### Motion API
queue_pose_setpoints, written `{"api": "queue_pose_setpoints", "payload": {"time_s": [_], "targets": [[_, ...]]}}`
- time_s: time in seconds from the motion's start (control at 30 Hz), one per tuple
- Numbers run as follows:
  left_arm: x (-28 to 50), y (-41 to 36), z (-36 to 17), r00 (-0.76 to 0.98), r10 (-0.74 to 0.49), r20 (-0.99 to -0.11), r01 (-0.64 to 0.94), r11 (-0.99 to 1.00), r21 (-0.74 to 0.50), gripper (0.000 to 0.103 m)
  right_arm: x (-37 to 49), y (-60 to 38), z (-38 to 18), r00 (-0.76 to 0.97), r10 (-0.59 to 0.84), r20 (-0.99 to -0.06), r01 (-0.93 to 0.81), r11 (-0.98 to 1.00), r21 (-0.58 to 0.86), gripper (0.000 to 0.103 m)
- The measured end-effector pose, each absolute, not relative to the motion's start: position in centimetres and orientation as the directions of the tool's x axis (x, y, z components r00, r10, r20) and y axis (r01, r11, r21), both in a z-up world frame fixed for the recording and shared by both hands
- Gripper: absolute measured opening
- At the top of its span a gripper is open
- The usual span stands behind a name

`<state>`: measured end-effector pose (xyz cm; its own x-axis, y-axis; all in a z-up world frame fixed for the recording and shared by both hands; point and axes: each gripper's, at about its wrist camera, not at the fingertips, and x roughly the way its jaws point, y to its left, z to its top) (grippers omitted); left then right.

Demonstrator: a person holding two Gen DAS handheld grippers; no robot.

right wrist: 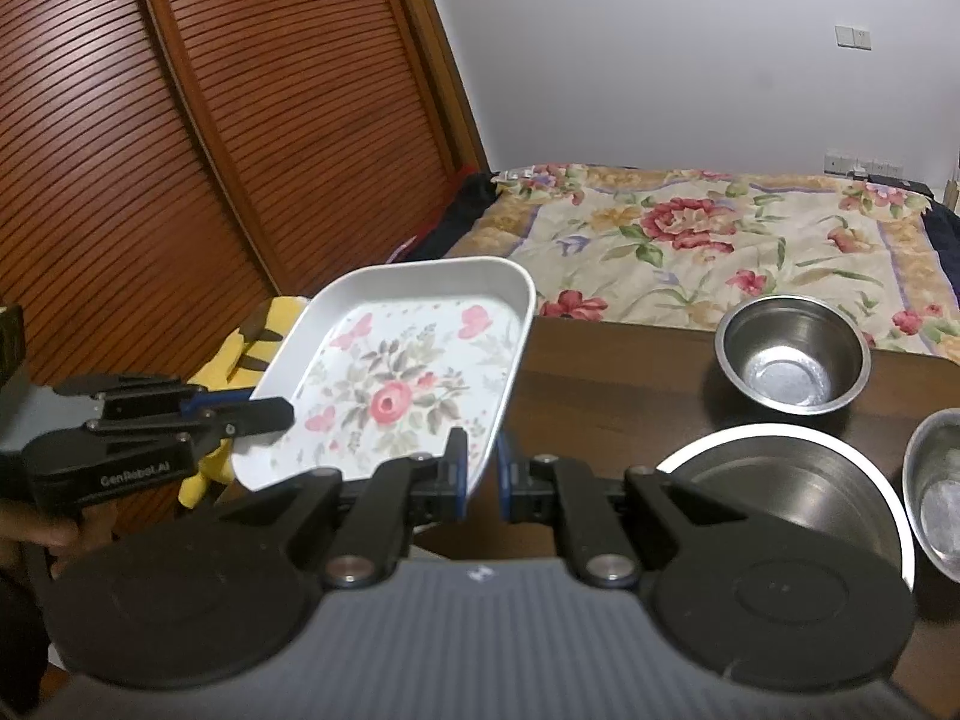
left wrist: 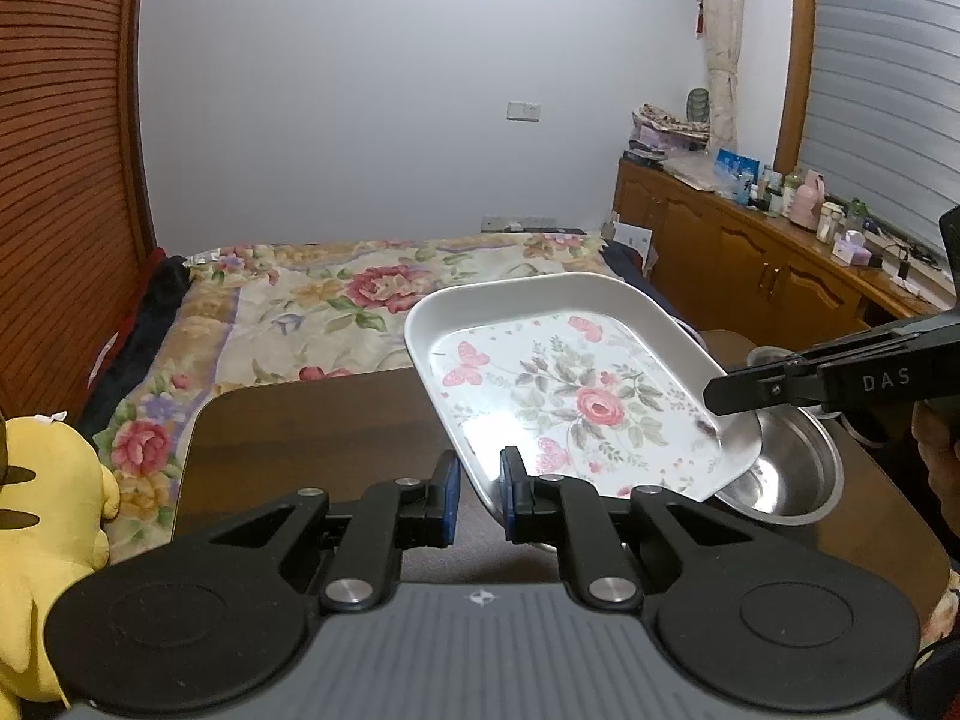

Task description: Organize plates and bowls

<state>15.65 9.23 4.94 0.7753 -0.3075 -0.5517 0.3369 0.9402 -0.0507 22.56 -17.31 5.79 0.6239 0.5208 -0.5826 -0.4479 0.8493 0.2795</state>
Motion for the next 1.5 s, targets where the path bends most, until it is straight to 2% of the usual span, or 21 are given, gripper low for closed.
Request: {"api": "queue_pose_setpoints", "payload": {"time_s": [1.0,1.5], "targets": [[7.2,10.3,2.8,0.778,-0.333,-0.533,0.356,0.932,-0.063,0.015,15.9,-17.3,3.8,0.567,0.572,-0.593,-0.51,0.809,0.293,0.012],[6.7,10.3,-0.6,0.746,-0.325,-0.581,0.347,0.935,-0.078,0.015,14.4,-17.3,0.7,0.538,0.567,-0.624,-0.487,0.813,0.319,0.012]]}}
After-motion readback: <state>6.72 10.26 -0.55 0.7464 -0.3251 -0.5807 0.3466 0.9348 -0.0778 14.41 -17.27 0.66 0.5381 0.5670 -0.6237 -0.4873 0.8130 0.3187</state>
